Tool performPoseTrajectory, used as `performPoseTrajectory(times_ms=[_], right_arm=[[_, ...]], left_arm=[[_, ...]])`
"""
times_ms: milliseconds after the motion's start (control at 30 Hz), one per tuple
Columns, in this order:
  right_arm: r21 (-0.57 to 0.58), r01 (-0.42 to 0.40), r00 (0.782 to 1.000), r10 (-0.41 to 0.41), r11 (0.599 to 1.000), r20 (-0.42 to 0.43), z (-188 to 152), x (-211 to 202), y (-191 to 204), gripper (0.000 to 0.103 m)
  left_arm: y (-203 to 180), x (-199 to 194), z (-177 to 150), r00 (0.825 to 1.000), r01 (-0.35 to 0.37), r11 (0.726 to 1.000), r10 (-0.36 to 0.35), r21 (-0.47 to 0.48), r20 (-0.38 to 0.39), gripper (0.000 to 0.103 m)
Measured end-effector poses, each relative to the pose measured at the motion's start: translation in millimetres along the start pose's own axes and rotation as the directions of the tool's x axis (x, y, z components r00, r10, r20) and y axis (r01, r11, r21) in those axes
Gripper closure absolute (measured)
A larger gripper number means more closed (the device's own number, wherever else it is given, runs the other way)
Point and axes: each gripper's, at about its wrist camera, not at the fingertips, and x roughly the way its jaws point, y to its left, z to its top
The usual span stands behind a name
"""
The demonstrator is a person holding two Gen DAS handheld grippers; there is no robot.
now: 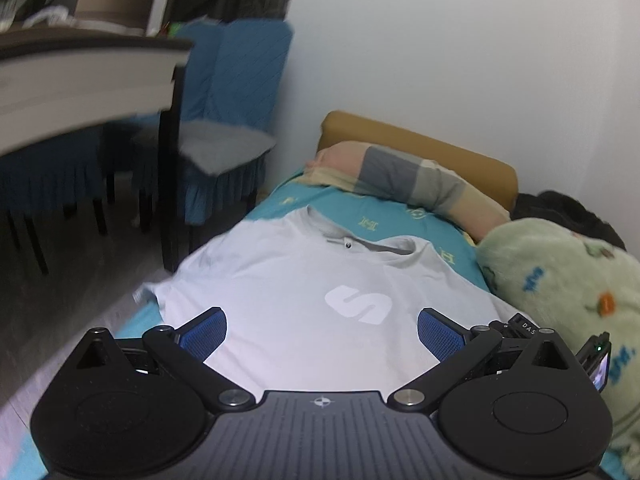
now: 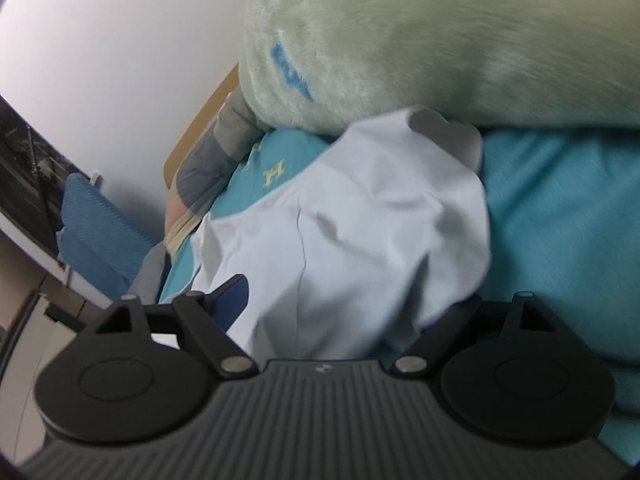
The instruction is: Fold clothes
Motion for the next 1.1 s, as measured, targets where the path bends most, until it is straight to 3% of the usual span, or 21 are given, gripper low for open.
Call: performPoseTrajectory(times_ms=[100,200,267,300,333,467,600,767,933,1000,1100], right_arm=[[-0.002,0.028,0.999,-0.028,1.000,0.035,11.8,23.4,1.2,0.017],[-0.040,0.102,0.994,-0.100,0.994,0.053,25.0,48.4,11.8,0.025],[-0.113,0.152,0.987,-0.145,0.982,0.065,29.3,57.3,26.5,0.047],[-0.156,0.174,0.984,-0.165,0.972,0.072,31.0,59.3,35.5,0.075],[-0.198,0.196,0.980,-0.183,0.960,0.080,32.8,61.4,44.5,0.089],[-0.354,0.220,0.971,-0.170,0.909,0.166,48.2,49.1,89.5,0.094],[-0.429,0.216,0.969,-0.138,0.877,0.205,77.9,32.7,133.5,0.097],[-0.571,0.223,0.965,-0.097,0.790,0.243,77.1,21.3,200.6,0.097],[-0.734,0.211,0.971,-0.051,0.646,0.234,18.6,41.3,266.0,0.097],[-0.793,0.193,0.979,-0.055,0.577,0.198,-18.0,59.7,285.7,0.097],[-0.844,0.150,0.989,-0.093,0.515,0.118,-71.6,91.8,302.3,0.097]], left_arm=[[8.6,16.5,0.6,1.000,-0.008,0.999,0.008,-0.033,-0.017,0.000],[11.3,29.9,-1.0,0.999,-0.024,0.999,0.023,-0.035,-0.031,0.000],[10.7,37.7,-2.2,0.998,-0.038,0.999,0.036,-0.031,-0.043,0.000],[10.4,41.6,-2.9,0.998,-0.045,0.999,0.043,-0.028,-0.049,0.000],[10.1,45.6,-3.5,0.997,-0.052,0.998,0.050,-0.026,-0.056,0.000],[8.8,48.9,-2.6,0.996,-0.061,0.998,0.059,-0.026,-0.065,0.000],[9.4,37.5,5.5,0.998,-0.049,0.999,0.048,-0.019,-0.051,0.001],[24.0,18.7,18.5,0.999,-0.038,0.998,0.037,-0.056,-0.023,0.001],[55.6,6.3,31.6,0.995,-0.094,0.988,0.096,-0.122,0.011,0.001],[72.1,7.4,34.3,0.993,-0.115,0.980,0.116,-0.160,-0.004,0.001],[99.6,10.7,37.0,0.987,-0.156,0.962,0.158,-0.224,-0.011,0.001]])
